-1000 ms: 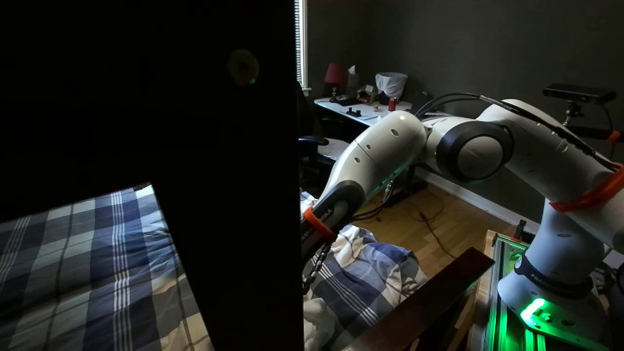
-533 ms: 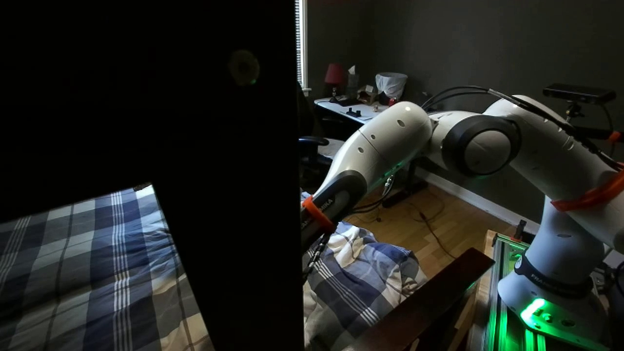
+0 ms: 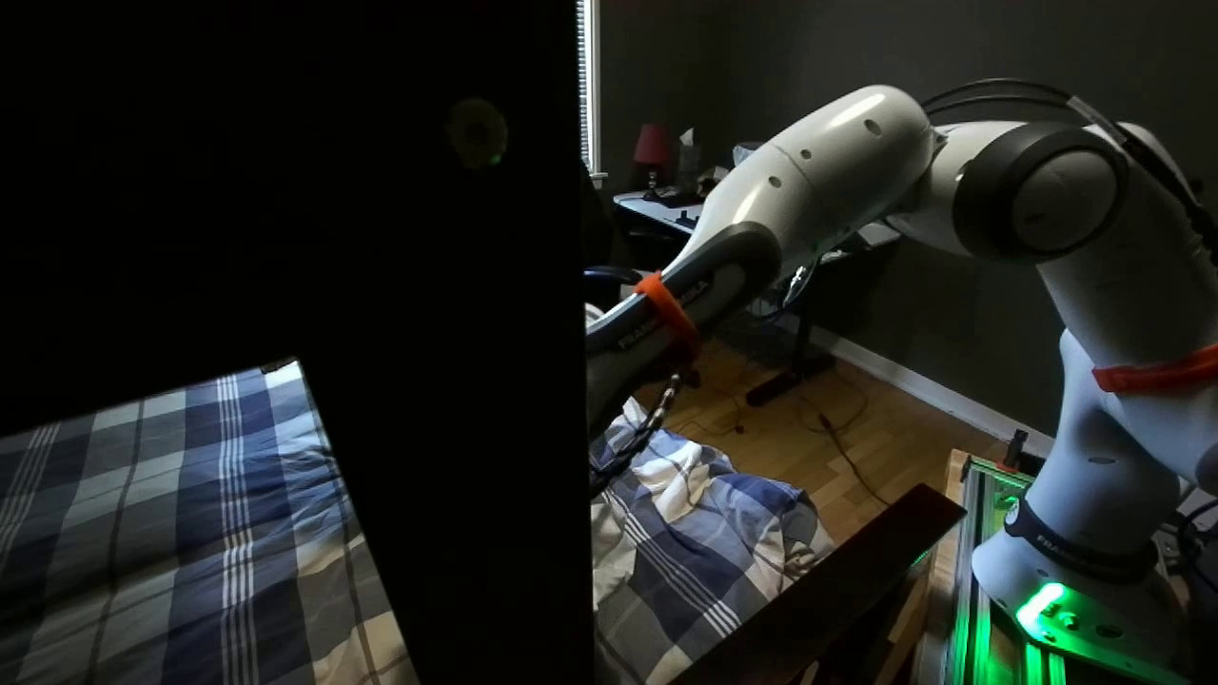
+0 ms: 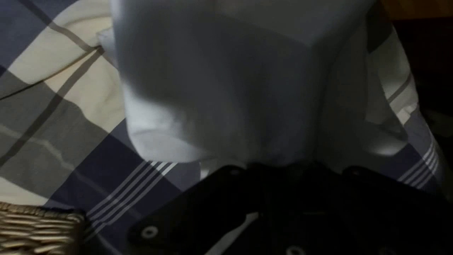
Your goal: Put the white cloth in the laundry basket
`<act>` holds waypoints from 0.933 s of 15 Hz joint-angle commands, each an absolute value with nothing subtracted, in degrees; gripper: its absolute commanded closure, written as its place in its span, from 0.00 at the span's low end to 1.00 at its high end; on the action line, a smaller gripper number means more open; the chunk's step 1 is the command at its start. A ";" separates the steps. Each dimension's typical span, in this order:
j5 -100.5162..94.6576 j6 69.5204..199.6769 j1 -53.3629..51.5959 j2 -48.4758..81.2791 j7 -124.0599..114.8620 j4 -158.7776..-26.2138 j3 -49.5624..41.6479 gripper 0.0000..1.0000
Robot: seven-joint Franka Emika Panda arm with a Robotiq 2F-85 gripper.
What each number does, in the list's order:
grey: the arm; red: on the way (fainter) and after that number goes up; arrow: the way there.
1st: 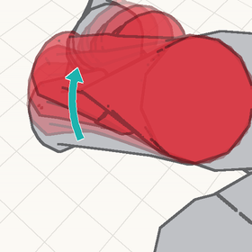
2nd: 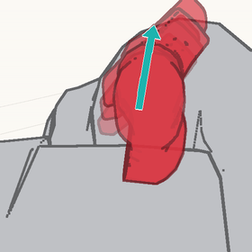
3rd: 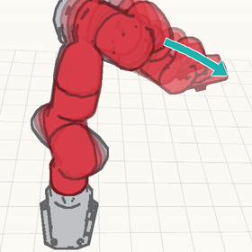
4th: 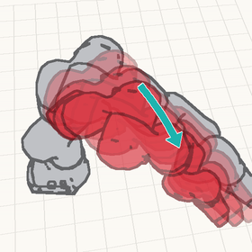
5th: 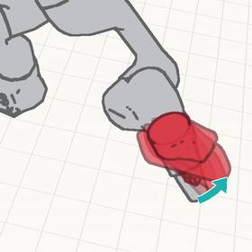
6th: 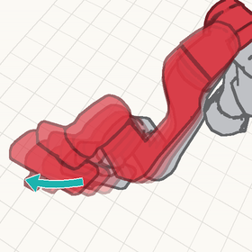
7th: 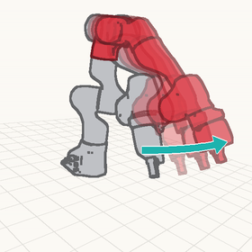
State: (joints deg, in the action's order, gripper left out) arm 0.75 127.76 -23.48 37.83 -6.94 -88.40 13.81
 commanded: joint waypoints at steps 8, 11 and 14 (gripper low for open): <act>-3.32 136.73 -19.01 11.61 -8.48 -107.25 10.52 0.98; -3.34 135.21 -18.34 12.95 -8.42 -104.26 11.01 0.92; -3.30 135.62 -17.88 11.42 -8.04 -105.88 11.14 0.92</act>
